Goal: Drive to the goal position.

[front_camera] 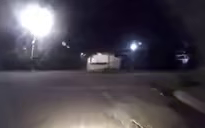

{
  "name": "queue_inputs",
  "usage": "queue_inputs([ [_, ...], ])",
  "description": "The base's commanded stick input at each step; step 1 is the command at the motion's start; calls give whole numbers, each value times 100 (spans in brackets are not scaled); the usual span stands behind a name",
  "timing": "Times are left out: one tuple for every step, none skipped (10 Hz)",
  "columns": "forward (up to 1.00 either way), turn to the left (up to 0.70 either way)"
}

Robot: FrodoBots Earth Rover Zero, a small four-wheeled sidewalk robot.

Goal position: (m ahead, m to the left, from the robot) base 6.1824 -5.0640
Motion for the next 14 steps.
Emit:
queue_inputs([
  [70,-35],
  [70,-35],
  [70,-35],
  [70,-35],
  [70,-35],
  [70,-35],
  [70,-35],
  [70,-12],
  [70,0],
  [70,0],
  [70,0],
  [70,-20],
  [70,-35],
  [70,-35],
])
